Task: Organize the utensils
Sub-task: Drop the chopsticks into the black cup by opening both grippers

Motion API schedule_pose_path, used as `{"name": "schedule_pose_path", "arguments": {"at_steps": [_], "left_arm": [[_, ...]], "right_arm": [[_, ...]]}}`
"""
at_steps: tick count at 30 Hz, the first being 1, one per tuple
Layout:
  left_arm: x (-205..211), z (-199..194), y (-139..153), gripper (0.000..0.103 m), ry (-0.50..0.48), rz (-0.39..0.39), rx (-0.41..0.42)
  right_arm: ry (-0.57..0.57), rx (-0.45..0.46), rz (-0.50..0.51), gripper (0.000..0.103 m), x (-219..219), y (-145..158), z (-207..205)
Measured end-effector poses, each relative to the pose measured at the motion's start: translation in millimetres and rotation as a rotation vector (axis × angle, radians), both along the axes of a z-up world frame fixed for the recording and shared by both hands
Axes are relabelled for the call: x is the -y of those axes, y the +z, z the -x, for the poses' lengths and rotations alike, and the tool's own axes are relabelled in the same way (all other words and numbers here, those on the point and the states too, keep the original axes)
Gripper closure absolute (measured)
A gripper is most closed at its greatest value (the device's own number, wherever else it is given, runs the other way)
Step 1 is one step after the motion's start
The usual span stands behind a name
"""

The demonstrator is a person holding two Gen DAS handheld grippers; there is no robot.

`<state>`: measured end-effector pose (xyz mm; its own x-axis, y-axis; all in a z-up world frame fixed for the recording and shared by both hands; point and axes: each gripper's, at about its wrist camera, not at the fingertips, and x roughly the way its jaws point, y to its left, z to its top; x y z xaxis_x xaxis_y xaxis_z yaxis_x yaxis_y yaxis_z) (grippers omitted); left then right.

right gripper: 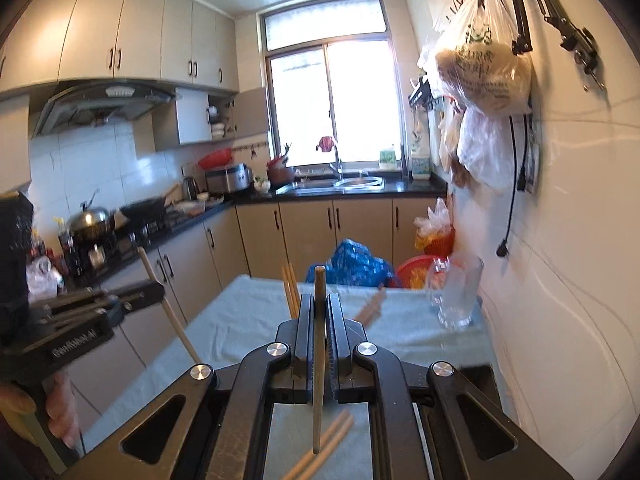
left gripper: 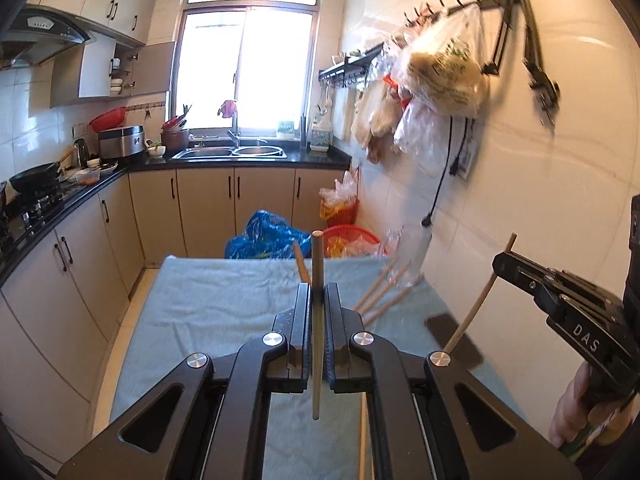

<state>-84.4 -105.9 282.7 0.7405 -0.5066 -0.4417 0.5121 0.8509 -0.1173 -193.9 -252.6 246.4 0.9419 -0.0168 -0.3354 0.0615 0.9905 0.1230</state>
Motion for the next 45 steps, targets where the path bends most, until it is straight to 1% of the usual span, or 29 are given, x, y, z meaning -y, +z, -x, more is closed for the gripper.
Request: {"name": "schedule_pose_path", "arguments": {"at_steps": [5,9,11,13,17,19,22,25,27,28,29,30,32,33,35,37,38,41,45], "left_arm": [[17.8,-36.2,14.6,0.098,0.008,0.055,0.001],[32.6,-64.8,19.4,0.098,0.001,0.097,-0.015],[41.8,-75.6,17.5,0.098,0.004,0.096,-0.014],[52.6,-87.0,8.9,0.098,0.005,0.081,-0.023],[70.1,-108.5,-22.3,0.098,-0.001,0.028,-0.093],[74.5,-114.8,-37.9,0.098,0.006,0.002,-0.122],[76.6,-118.6,-51.0,0.098,0.006,-0.015,-0.144],[73.5,-115.2,-52.4,0.097,0.009,-0.016,-0.133],[67.8,-109.2,-50.7,0.091,0.013,-0.015,-0.119],[65.3,-106.4,-49.6,0.081,0.017,-0.016,-0.114],[61.6,-102.8,-48.0,0.074,0.024,-0.015,-0.108],[56.0,-96.4,-45.8,0.072,0.034,-0.011,-0.095],[46.8,-85.2,-43.3,0.071,0.043,-0.014,-0.078],[43.0,-80.6,-41.7,0.071,0.043,-0.017,-0.074],[30.0,-65.1,-39.7,0.068,0.044,-0.015,-0.057],[16.8,-51.3,-39.0,0.06,0.057,-0.011,-0.04],[10.6,-44.6,-38.8,0.058,0.065,-0.009,-0.033],[-11.4,-19.8,-40.2,0.057,0.103,-0.017,-0.016],[-35.2,6.0,-46.0,0.053,0.138,-0.021,-0.033]], "right_arm": [[-0.031,0.056,-0.03,0.096,7.3,21.9,-38.2],[-0.058,0.08,-0.076,0.096,17.2,24.8,-65.6],[-0.074,0.084,-0.088,0.096,21.2,21.3,-78.1],[-0.078,0.072,-0.099,0.096,24.3,14.0,-89.1],[-0.074,0.005,-0.114,0.096,26.5,-12.1,-111.9],[-0.071,-0.027,-0.12,0.096,27.5,-24.4,-119.7],[-0.066,-0.069,-0.124,0.096,30.0,-37.4,-131.4],[-0.063,-0.1,-0.134,0.096,34.5,-46.6,-142.8],[-0.071,-0.104,-0.15,0.095,39.7,-49.3,-147.4],[-0.069,-0.102,-0.164,0.095,42.0,-50.2,-148.6],[-0.065,-0.104,-0.176,0.094,43.7,-50.9,-149.4],[-0.065,-0.105,-0.18,0.093,44.5,-50.3,-149.5],[-0.072,-0.098,-0.183,0.086,45.3,-47.5,-145.6],[-0.072,-0.095,-0.184,0.084,44.8,-45.7,-143.8],[-0.072,-0.085,-0.183,0.077,43.4,-40.0,-135.0],[-0.067,-0.08,-0.175,0.073,39.6,-34.0,-125.8],[-0.063,-0.078,-0.167,0.07,37.6,-31.3,-119.8],[-0.048,-0.078,-0.14,0.062,31.0,-25.5,-100.1],[-0.041,-0.083,-0.1,0.06,26.9,-21.7,-73.6]]}}
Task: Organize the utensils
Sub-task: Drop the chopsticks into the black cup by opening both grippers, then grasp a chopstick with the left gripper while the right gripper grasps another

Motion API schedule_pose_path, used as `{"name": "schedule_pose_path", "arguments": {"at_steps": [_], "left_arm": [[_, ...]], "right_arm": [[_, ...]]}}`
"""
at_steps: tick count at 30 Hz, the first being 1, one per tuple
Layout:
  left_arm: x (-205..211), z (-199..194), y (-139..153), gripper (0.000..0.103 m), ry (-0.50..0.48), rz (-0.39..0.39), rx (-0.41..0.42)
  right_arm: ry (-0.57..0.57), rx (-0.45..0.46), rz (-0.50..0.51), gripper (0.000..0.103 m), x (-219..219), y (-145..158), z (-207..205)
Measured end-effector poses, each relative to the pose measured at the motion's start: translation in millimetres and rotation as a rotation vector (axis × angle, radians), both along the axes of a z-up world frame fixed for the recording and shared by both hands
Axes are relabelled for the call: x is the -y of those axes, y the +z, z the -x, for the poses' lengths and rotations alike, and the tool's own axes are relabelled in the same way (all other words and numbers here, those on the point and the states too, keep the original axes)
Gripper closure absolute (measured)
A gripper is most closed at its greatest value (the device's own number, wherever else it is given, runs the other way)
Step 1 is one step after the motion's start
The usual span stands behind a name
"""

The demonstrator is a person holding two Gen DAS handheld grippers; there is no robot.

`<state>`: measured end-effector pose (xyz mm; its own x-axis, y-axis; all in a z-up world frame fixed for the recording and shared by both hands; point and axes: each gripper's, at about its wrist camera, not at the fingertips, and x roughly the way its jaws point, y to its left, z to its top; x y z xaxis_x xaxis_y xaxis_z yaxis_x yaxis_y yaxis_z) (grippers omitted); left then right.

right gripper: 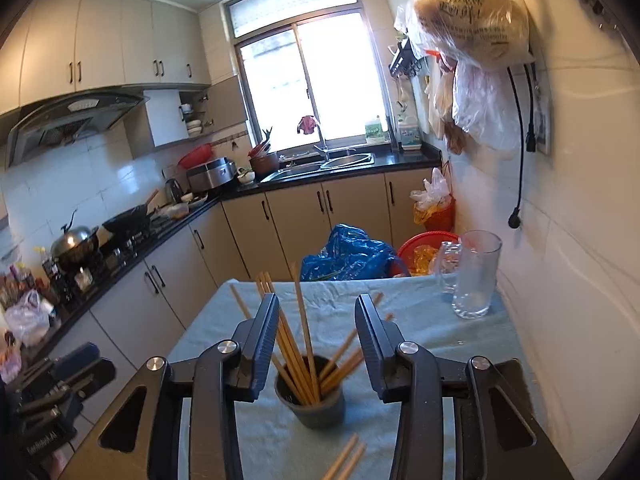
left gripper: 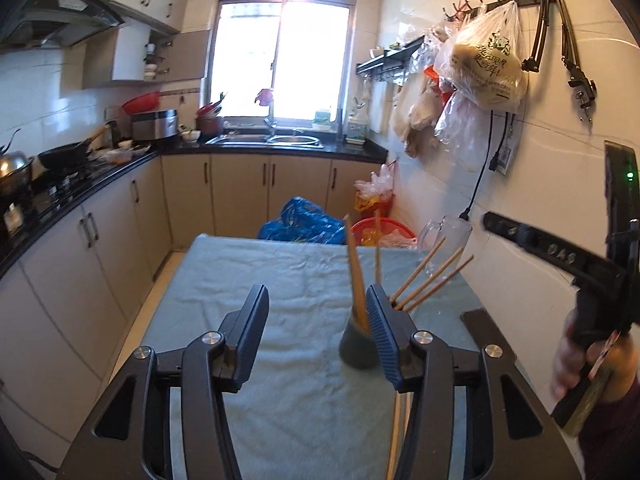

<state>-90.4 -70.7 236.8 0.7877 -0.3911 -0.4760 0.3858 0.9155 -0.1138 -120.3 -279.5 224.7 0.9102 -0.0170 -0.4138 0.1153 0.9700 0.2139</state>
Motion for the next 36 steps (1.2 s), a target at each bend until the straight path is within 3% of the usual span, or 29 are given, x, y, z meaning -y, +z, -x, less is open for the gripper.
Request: {"name": "schedule_pose_path", "arguments": {"at_steps": [7,13,19,22,25,28,32,36], "left_arm": [[-27.5,33.8,-20.0,0.051,0.061,0.026,-0.077],[-40.5,67.5,-25.4,0.051,0.09,0.004,-0.054],[-41.3,89.1,-26.7,0.045,0.068,0.002,-0.039],[-40.6,94.3,-34.2,0.043,0.061,0.003,-0.047],[-39.4,93.6,-46.2,0.043,0.073,-0.017,-0.069],[-38.4,88.1,-58.5,0.043,0.102,-0.044,-0.09],[-35.4,78.4,-75.1,0.043,0.134,-0.068,-0.116],[-25.6,70.2,-89.0,0.043,0.135,-0.092,-0.133]], "right_arm": [[-0.042,-0.008,0.06,0.06,17.1,14.3,56.1],[-0.143,-0.017,0.198,0.06,38.4,38.9,123.7],[-0.306,-0.039,0.367,0.044,62.6,68.7,204.7],[-0.369,-0.051,0.433,0.027,70.9,69.7,234.9],[-0.382,-0.096,0.449,0.023,72.1,46.1,246.2],[-0.355,-0.161,0.405,0.023,71.5,1.5,242.9],[-0.293,-0.235,0.33,0.023,59.1,-64.5,219.0],[-0.213,-0.245,0.243,0.023,36.4,-103.7,191.6]]}}
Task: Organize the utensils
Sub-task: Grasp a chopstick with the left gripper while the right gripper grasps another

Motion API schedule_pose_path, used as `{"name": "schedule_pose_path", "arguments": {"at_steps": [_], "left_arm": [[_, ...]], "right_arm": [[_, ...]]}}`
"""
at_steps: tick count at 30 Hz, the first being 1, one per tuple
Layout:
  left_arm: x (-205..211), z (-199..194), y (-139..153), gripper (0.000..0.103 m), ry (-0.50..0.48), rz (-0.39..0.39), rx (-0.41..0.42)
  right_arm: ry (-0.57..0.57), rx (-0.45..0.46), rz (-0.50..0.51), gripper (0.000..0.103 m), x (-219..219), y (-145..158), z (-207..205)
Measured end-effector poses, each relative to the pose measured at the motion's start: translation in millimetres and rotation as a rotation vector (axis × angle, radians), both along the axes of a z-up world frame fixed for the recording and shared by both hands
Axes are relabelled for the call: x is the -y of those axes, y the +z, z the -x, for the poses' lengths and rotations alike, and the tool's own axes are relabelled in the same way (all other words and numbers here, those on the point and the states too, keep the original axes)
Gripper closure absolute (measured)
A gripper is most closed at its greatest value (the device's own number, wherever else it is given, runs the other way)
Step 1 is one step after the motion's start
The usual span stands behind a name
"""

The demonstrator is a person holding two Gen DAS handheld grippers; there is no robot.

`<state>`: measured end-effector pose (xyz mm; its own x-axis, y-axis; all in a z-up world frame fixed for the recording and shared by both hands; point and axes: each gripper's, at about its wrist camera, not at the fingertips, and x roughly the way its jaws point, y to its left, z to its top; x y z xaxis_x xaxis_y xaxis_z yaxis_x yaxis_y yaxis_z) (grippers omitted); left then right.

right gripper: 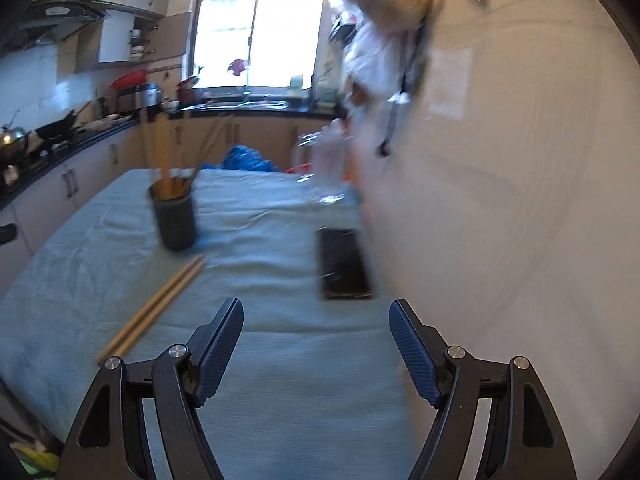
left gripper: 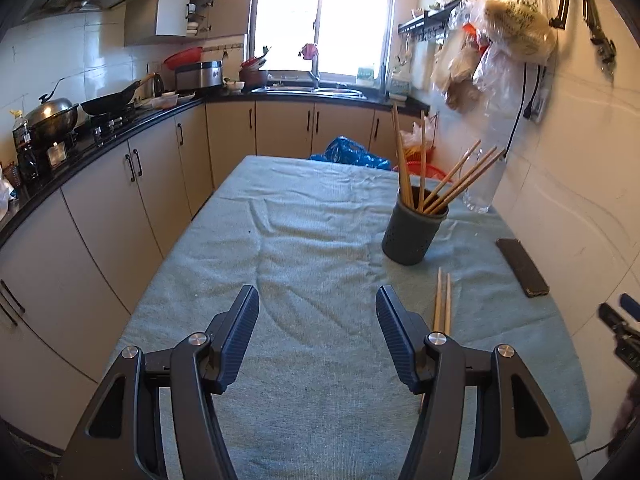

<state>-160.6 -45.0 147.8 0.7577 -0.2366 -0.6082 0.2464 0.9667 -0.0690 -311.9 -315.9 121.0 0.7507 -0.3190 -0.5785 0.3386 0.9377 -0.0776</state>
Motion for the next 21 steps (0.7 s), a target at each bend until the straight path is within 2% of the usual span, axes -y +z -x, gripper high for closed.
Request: {"name": "schedule_pose_path", "arguments": {"at_steps": [7,14,21], "left_arm": [[19.3,-16.8,-20.7,0.043,-0.031,-0.073,-0.02],[38.0,-36.1,-46.2,0.043,-0.114,-0.143,-0.064],[72.0,-59.6,-72.0,0.043,-0.269,-0.075,-0.208]], "right_arm": [[0.052,0.056,-0.067,0.023,-30.8,-20.4,-40.0],[0.031,0.016,-0.163,0.023,-27.0,-56.2,-64.2],[0.013,-0.02,-0.271,0.023,-5.3,-77.6,-69.5]]}}
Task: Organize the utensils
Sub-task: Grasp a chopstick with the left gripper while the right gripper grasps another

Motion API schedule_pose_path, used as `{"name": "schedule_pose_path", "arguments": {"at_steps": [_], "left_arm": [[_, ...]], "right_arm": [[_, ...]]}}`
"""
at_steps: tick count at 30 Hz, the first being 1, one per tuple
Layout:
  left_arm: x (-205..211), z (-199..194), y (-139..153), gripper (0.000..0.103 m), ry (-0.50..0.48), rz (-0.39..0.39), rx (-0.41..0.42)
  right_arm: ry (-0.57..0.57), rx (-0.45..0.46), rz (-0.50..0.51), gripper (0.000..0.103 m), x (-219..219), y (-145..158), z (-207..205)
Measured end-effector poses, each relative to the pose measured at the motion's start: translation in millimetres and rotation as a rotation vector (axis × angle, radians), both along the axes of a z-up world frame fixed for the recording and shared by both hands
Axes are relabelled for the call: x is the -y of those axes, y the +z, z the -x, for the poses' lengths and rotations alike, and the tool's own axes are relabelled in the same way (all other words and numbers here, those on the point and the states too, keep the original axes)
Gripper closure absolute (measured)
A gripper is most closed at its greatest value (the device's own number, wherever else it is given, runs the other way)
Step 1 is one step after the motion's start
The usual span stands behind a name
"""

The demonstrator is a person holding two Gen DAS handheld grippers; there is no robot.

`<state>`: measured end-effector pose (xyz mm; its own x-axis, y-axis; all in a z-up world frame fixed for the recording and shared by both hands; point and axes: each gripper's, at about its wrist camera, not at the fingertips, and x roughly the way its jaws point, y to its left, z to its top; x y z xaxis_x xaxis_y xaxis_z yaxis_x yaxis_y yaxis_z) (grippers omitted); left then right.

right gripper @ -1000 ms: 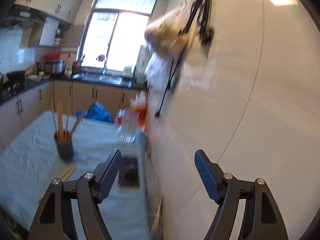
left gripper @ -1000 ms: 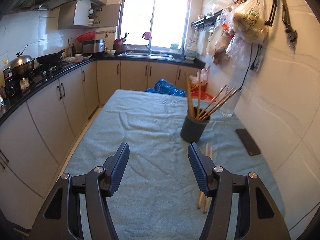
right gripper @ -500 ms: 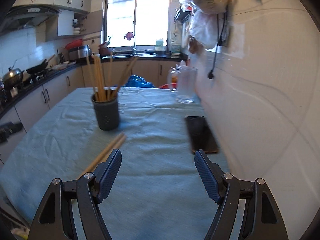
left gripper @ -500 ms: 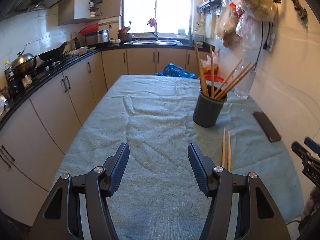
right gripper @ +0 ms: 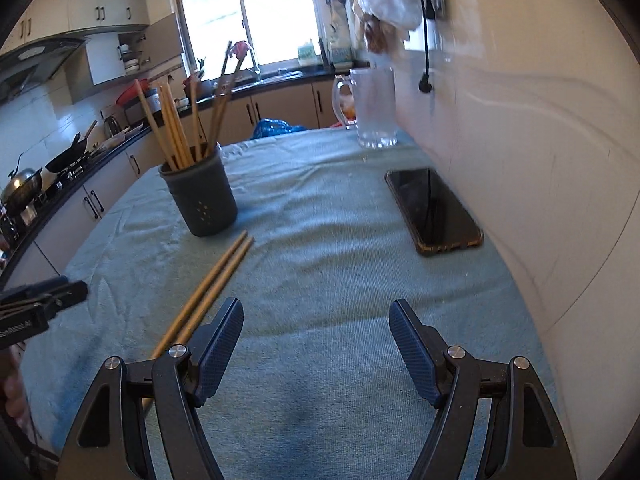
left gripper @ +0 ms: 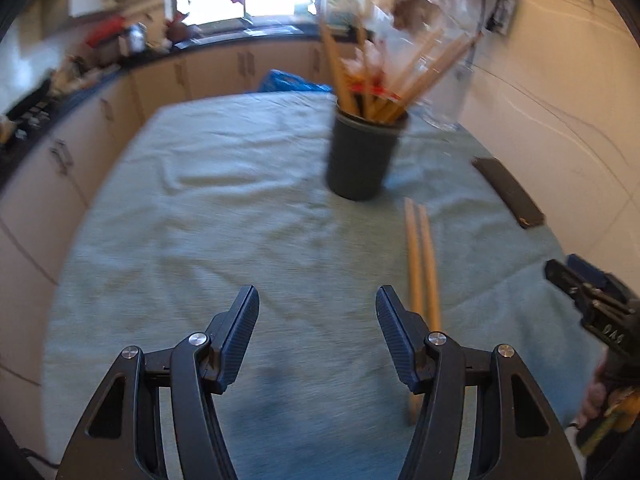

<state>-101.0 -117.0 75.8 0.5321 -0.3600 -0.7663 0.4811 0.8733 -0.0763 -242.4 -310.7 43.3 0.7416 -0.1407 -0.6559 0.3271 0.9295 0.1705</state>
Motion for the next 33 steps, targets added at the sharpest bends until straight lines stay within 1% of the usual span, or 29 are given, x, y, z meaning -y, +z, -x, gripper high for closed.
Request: {"name": "schedule_pose_path", "arguments": {"at_steps": [2,3,6,8,11,15,18,19,21,22,24,28,31,33], "left_arm": [[16.7,-3.6,-4.9,0.046,-0.053,0.016,-0.014],[25.1,-4.3,-7.0,0.051,-0.078,0.01,-0.012],[51.1,-4.4,-14.1,0.058,-0.168,-0.008,-0.014],[68.0,-7.2,-23.7,0.073,-0.219,-0.037,-0.04],[82.8,-15.3,-39.2,0.083,-0.238,-0.068,-0.085],[88.9,-24.1,-51.3,0.084,-0.243,-0.053,-0.144],[91.3,-27.7,-56.0,0.084,-0.244,-0.057,-0.157],[92.6,-28.1,-56.8,0.086,-0.244,-0.062,-0.148],[95.4,-30.1,-57.1,0.096,-0.227,-0.081,-0.14],[94.1,-32.9,-57.3,0.096,-0.202,-0.083,-0.144],[86.7,-38.0,-57.2,0.096,-0.159,-0.054,-0.174],[60.6,-37.0,-54.7,0.096,-0.029,-0.064,-0.205],[35.8,-33.2,-56.4,0.096,0.022,-0.019,-0.255],[22.5,-31.2,-56.2,0.096,0.051,0.006,-0.276]], "right_arm": [[0.002,0.0,-0.023,0.023,2.5,-4.2,-2.3],[0.006,0.001,-0.034,0.023,3.5,-5.6,-4.0],[0.017,0.0,-0.04,0.023,2.2,-8.8,-7.4],[0.029,-0.002,-0.044,0.023,0.4,-10.4,-9.3],[0.044,0.0,-0.049,0.023,-1.8,-12.1,-11.5],[0.05,-0.002,-0.057,0.023,-2.7,-13.8,-11.6],[0.052,-0.006,-0.068,0.023,-2.1,-15.1,-12.4],[0.053,-0.008,-0.069,0.023,-2.1,-15.6,-13.0],[0.054,-0.015,-0.069,0.023,-2.9,-16.2,-14.5],[0.057,-0.021,-0.071,0.023,-4.5,-16.7,-15.9],[0.064,-0.03,-0.079,0.023,-7.0,-17.7,-18.8],[0.13,-0.066,-0.117,0.023,-18.5,-21.1,-32.0],[0.201,-0.098,-0.156,0.023,-34.8,-26.9,-47.5],[0.238,-0.121,-0.158,0.024,-49.4,-31.7,-59.9]]}}
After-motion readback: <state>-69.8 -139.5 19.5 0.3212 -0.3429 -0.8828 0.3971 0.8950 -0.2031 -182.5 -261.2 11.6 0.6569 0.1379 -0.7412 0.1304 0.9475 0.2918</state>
